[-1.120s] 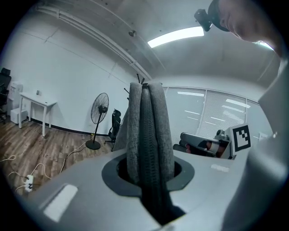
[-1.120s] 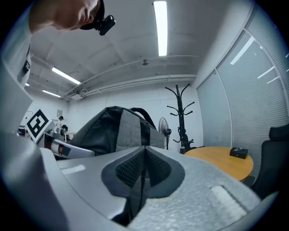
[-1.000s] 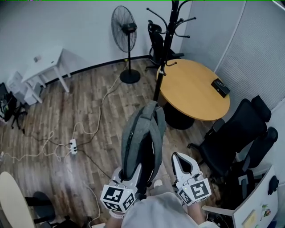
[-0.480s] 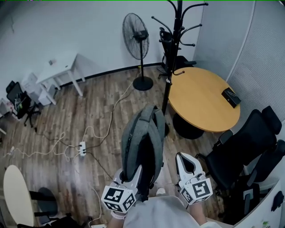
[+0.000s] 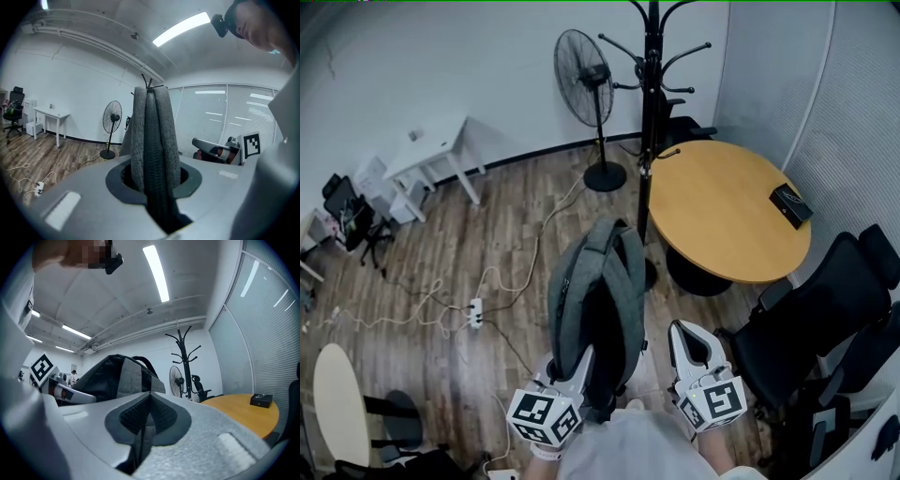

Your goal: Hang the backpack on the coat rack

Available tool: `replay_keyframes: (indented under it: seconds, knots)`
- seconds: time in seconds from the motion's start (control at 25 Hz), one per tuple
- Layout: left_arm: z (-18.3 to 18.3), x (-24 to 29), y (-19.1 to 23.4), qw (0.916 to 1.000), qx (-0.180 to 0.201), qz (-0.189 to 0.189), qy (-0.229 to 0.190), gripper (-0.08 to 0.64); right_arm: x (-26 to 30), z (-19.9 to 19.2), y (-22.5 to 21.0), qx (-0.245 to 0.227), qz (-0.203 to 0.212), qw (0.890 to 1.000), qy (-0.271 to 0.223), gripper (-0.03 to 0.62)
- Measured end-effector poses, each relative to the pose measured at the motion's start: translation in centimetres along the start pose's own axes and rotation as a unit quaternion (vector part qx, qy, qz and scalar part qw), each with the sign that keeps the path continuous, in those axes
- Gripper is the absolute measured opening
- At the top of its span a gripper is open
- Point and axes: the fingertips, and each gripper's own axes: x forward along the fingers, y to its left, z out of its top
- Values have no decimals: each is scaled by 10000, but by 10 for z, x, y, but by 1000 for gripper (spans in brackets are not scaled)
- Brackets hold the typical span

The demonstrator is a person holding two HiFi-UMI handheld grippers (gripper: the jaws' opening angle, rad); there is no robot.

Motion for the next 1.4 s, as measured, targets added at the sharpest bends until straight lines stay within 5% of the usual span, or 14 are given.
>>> replay_keyframes:
  seconds: [0.36, 0.6, 1.4]
  knots:
    - [-8, 22, -11, 9996, -264, 36, 51, 101, 7, -6, -27, 21, 98, 9999, 113, 2]
    - [3, 42, 2, 9999, -105, -15, 65, 103, 25, -16, -34, 62, 31, 9997, 224, 2]
    - [87, 117, 145, 9994, -110, -317, -129, 103, 195, 24, -24, -167, -317, 9993, 147, 2]
